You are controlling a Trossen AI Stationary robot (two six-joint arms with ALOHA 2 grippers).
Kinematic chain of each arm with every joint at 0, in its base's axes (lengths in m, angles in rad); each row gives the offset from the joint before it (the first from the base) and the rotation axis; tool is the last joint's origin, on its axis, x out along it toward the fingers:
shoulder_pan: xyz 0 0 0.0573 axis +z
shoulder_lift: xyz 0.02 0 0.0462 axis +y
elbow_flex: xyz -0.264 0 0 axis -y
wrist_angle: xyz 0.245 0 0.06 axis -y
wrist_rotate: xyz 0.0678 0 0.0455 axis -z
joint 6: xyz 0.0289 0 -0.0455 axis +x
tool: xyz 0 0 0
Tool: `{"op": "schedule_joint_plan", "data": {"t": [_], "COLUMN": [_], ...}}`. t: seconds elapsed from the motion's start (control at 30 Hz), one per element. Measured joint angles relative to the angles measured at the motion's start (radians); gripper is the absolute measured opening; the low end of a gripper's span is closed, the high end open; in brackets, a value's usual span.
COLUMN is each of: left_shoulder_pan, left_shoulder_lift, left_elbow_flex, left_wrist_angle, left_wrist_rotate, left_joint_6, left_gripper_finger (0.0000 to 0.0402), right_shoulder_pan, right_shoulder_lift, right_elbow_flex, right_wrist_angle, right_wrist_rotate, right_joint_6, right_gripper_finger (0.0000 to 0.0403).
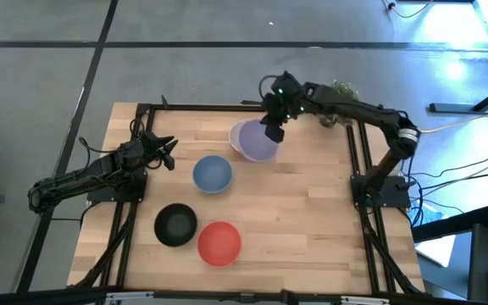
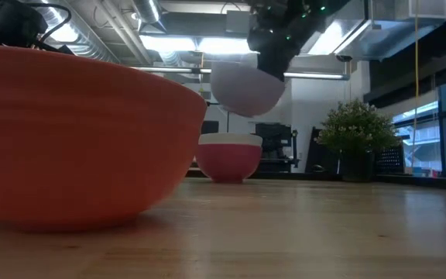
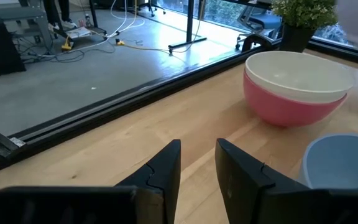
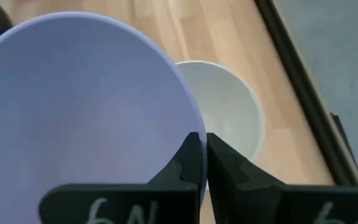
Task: Nest bowls inside each other
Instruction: Stack the purple bowl on top of the white bowl
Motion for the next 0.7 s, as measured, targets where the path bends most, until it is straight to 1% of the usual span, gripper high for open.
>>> {"op": "schedule_joint_plan", "data": {"t": [0.2, 0.4, 0.7], "left_shoulder_pan": [0.000, 0.000, 0.000], "left_shoulder_lift": [0.000, 0.000, 0.000], "left_elbow_flex": [0.000, 0.000, 0.000], "left_wrist_angle": [0.000, 0.000, 0.000], "left_wrist_rotate": [0.000, 0.000, -0.001], "left_joint_6": [0.000, 0.000, 0.001], "left_gripper_finger": [0.0095, 0.0095, 0.0095], "right_shoulder_pan": [-0.061, -0.092, -0.099], "right_shoulder_lift": [0.106, 0.197, 0.281], "right_elbow_flex": [0.109, 0.194, 0.275], "right_wrist_angle": [-0.046, -0.118, -0.149], "right_wrist_rotate": [-0.054, -0.057, -0.064], "right_joint_6": [-0.034, -0.044, -0.077], "right_gripper_finger": [0.0010, 0.0010, 0.0010]}}
